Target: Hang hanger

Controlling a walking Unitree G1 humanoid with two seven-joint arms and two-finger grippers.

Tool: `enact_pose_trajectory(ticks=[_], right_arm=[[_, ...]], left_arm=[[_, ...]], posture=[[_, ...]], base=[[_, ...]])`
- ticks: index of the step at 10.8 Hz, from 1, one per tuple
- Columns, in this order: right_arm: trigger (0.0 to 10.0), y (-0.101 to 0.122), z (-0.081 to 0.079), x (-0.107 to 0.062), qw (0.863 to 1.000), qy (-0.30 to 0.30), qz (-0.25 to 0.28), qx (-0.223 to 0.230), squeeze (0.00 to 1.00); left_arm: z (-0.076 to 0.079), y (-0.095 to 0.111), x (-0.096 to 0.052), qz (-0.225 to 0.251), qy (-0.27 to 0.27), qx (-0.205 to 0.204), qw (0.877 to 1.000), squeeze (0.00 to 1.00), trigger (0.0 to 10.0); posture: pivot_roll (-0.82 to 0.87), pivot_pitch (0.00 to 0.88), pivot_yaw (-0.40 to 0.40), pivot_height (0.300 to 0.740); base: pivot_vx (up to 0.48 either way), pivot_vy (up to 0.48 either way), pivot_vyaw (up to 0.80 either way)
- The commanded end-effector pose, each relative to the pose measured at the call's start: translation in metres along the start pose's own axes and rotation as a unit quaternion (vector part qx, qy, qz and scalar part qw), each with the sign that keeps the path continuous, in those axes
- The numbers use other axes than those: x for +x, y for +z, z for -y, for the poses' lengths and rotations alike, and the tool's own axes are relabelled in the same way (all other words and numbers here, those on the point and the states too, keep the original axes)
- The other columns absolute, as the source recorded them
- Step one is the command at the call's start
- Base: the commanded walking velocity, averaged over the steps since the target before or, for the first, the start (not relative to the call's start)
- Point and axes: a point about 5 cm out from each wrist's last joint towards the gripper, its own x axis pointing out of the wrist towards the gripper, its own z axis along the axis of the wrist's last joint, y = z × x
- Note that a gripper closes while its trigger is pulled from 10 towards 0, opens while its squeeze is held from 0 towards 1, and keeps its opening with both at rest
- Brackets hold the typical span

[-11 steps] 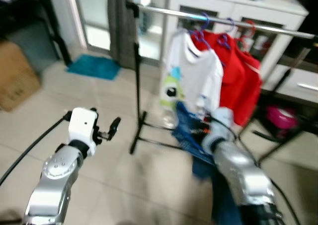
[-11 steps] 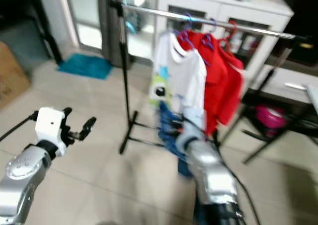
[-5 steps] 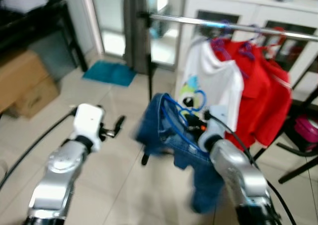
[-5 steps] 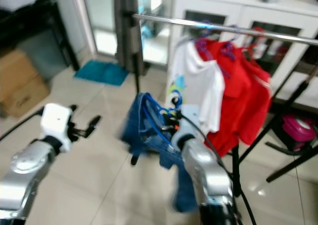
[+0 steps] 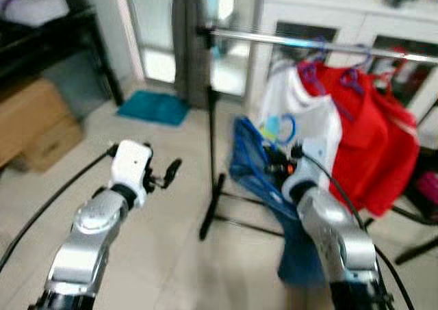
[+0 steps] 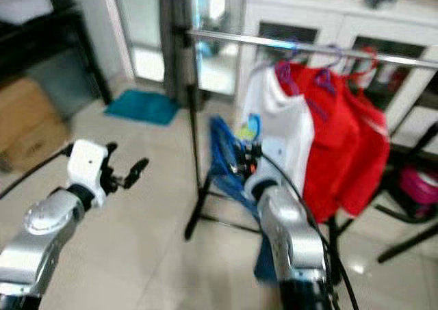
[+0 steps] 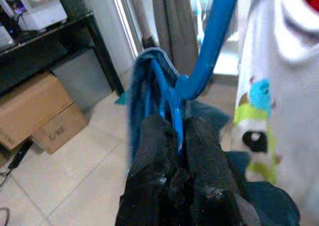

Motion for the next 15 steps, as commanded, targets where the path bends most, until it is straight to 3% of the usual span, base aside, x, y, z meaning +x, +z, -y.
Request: enact_pose_trajectory(ticks=[1,2,6,8,11,15], right_arm=[[10.0,0.009,0.006,-0.001,1.000,-0.009,0.021,-0.004,0.00],[10.0,0.014,-0.005,0.003,0.999,0.019,0.037,-0.002,0.00],[10.0,0.022,-0.006,0.006,0.998,0.013,0.056,-0.007,0.00],[10.0,0.024,-0.009,0.009,0.998,0.014,0.057,-0.016,0.00],[10.0,0.027,-0.011,0.010,0.998,0.012,0.058,-0.017,0.00],[10.0,0.035,-0.022,0.011,0.997,0.031,0.066,-0.021,0.00]], left_arm=[[0.003,0.003,0.001,0.007,-0.003,0.002,1.000,0.00,10.0],[0.000,0.008,-0.002,0.028,0.008,0.000,1.000,0.00,10.0],[0.000,0.012,-0.001,0.042,0.016,-0.008,0.999,0.00,10.0],[-0.001,0.011,-0.004,0.039,0.016,-0.004,0.999,0.00,10.0],[0.004,0.010,-0.003,0.033,-0.003,0.005,0.999,0.00,10.0],[0.006,0.010,-0.002,0.030,-0.012,0.008,0.999,0.00,10.0]], posture=[[0.01,0.000,0.009,0.740],[0.03,0.000,-0.005,0.740],[0.02,0.000,-0.012,0.740],[0.03,0.000,-0.018,0.740],[0.03,0.000,-0.016,0.740],[0.03,0.000,-0.011,0.740]], base=[[0.368,0.000,0.00],[0.368,0.000,0.00],[0.368,0.000,0.00],[0.368,0.000,0.00],[0.369,0.000,-0.72],[0.355,0.000,0.00]])
